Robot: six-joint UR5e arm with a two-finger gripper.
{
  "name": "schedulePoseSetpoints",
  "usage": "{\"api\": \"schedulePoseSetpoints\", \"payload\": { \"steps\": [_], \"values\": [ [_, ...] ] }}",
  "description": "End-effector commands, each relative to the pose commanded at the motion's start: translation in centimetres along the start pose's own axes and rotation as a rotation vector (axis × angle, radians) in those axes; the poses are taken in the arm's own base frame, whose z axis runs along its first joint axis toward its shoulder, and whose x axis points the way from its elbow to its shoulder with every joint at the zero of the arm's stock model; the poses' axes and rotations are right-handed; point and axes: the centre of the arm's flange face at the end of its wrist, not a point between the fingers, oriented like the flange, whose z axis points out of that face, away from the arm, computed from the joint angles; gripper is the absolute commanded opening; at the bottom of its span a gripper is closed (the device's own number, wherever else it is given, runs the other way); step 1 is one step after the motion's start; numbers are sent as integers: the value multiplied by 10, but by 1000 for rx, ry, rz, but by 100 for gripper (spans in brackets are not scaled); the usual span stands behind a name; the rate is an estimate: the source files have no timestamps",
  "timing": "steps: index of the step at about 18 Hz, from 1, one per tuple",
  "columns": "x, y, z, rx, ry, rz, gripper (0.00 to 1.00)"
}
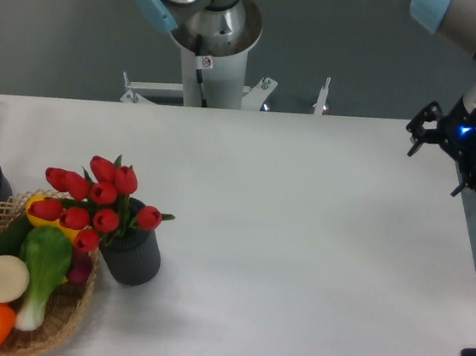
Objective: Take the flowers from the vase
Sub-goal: 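Move the open gripper across the table toward the red tulips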
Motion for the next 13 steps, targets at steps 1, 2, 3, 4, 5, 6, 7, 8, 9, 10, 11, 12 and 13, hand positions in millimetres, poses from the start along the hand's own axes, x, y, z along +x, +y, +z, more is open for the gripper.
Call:
{"api": "schedulePoseSetpoints", "payload": {
  "steps": [1,2,3,4,5,6,7,8,9,10,11,12,13],
  "values": [
    [1,1,3,-2,-5,5,100],
    [3,1,7,-1,3,9,100],
    [5,2,9,1,9,10,100],
    [8,3,12,2,15,9,100],
    [13,1,13,4,18,12,100],
    [19,-1,11,2,18,14,100],
    [28,-2,11,1,21,10,100],
    [33,-3,10,0,11,10,100],
    [38,-3,8,-3,-12,9,100],
    [43,-1,5,-6,-38,5,100],
    [49,6,5,-7,-56,-11,100],
    [54,14,5,-5,-79,-37,100],
    [56,20,8,-7,-108,-65,100]
  ]
}}
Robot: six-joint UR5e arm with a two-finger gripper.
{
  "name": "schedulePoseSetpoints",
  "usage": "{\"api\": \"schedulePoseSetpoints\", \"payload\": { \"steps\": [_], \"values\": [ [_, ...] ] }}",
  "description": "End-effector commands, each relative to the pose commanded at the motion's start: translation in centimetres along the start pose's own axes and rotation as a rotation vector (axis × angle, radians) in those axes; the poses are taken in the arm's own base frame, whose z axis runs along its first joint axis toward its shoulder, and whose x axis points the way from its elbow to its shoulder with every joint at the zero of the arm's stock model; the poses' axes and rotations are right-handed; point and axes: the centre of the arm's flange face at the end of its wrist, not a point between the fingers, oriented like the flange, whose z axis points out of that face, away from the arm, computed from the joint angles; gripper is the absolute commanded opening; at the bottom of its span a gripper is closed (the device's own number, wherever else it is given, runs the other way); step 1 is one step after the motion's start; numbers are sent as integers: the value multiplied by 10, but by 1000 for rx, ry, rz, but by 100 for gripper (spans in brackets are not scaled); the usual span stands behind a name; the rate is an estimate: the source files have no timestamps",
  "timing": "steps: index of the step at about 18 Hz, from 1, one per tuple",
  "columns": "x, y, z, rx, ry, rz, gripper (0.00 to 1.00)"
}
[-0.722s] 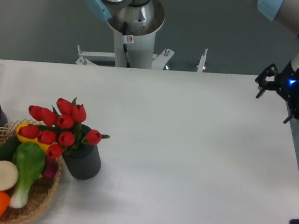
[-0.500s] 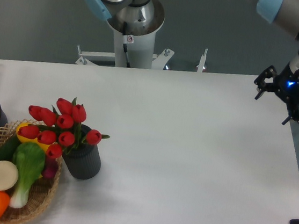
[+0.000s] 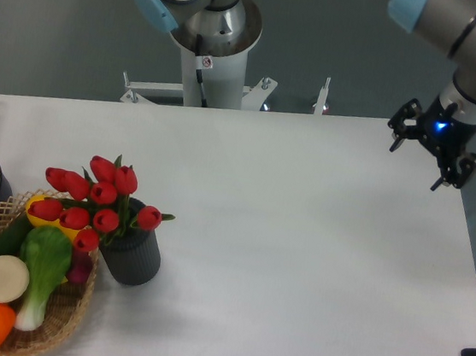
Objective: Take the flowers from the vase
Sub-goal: 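Move the open gripper across the table toward the red tulips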
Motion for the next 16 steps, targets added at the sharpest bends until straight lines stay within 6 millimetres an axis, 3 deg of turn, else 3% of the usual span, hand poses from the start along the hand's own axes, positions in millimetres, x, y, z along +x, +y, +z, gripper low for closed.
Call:
{"api": "schedulePoseSetpoints", "payload": {
  "steps": [2,4,6,8,9,12,16],
  "values": [
    [10,11,15,9,5,-57,100],
    [26,8,8,27,-2,-98,100],
    [42,-1,-17,53,-42,-113,100],
    [65,-15,-27,133,-53,-122,100],
    [82,-23,-28,189,-54,-124,100],
    [95,-42,-21,396,-53,-128,100],
    [118,-56,-28,471,-54,-130,100]
  ]
}}
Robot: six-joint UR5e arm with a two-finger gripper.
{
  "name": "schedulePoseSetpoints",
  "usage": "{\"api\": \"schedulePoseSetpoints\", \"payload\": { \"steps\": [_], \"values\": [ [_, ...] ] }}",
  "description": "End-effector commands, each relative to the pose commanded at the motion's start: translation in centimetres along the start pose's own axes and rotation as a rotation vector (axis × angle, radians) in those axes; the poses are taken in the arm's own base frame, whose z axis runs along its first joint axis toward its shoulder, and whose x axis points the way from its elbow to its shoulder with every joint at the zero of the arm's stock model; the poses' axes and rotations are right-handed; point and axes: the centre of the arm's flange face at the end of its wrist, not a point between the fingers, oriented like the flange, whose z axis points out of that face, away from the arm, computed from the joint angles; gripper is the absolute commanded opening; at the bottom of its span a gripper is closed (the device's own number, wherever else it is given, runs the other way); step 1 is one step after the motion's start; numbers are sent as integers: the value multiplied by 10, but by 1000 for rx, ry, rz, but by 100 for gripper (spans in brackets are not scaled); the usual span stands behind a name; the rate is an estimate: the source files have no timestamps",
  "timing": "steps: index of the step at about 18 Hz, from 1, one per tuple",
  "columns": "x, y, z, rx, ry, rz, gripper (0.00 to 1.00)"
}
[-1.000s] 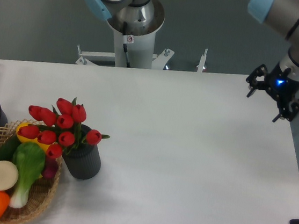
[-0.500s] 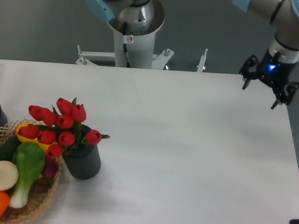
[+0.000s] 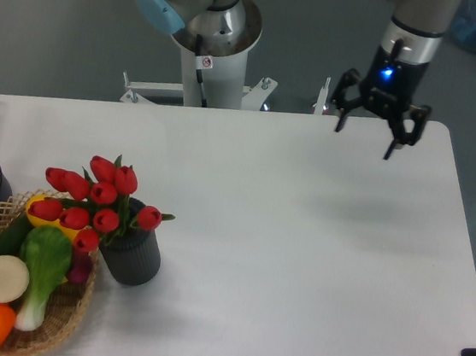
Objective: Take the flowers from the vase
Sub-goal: 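Move the open gripper across the table toward the red tulips, then lower the open gripper around the tulip stems above the grey vase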
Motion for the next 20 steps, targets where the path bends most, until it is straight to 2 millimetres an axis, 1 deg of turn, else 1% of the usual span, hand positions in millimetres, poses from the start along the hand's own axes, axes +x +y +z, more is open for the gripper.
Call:
{"api": "schedulePoseSetpoints", "payload": {
  "steps": [1,3,5,7,10,11,13,15,17,20],
  "values": [
    [5,-6,5,15,13,3,100],
    [23,-34,27,37,69,4,100],
    [34,-51,39,59,102,-14,100],
    [45,-72,50,121,144,-9,100],
    [57,-95,74,234,229,1,100],
    [60,-100,81,255,249,6,100],
    [66,-108,85,263,264,21,100],
    [75,-117,94,263,290,37,100],
    [79,-125,116,283,333,51,100],
    [82,-135,143,310,342,95,100]
  ]
}}
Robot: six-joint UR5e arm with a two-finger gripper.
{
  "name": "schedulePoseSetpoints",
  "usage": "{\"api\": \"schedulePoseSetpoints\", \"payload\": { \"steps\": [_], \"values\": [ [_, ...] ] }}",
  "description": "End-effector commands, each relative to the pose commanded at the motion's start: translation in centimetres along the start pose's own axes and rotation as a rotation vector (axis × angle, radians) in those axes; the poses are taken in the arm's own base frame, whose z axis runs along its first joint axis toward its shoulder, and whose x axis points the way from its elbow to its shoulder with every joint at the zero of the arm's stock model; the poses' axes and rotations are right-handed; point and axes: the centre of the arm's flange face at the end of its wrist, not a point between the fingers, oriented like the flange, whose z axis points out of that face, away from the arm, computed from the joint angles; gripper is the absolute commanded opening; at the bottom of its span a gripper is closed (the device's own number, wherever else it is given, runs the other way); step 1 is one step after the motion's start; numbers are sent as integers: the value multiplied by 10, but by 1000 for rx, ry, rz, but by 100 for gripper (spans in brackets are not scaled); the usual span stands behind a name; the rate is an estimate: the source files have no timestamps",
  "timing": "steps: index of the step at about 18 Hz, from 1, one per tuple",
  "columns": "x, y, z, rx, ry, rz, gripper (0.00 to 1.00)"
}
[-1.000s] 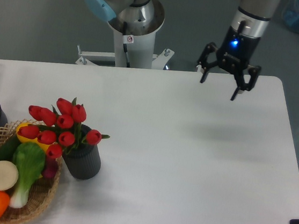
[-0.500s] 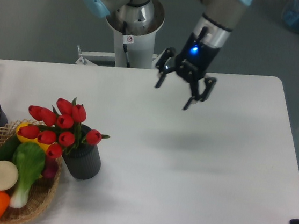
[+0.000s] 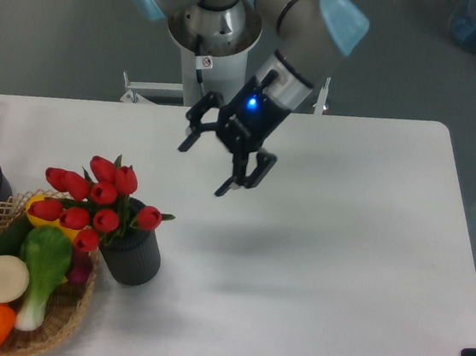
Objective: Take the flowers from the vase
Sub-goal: 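Lower the open gripper around the tulip stems above the grey vase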
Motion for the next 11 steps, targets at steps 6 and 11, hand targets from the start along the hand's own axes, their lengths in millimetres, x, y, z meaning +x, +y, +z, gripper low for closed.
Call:
{"api": "schedulePoseSetpoints", "payload": {
  "steps": [6,11],
  "values": [
    [-7,-17,23,3,26,54,100],
    [-6,-25,35,3,43,75,100]
  ]
}}
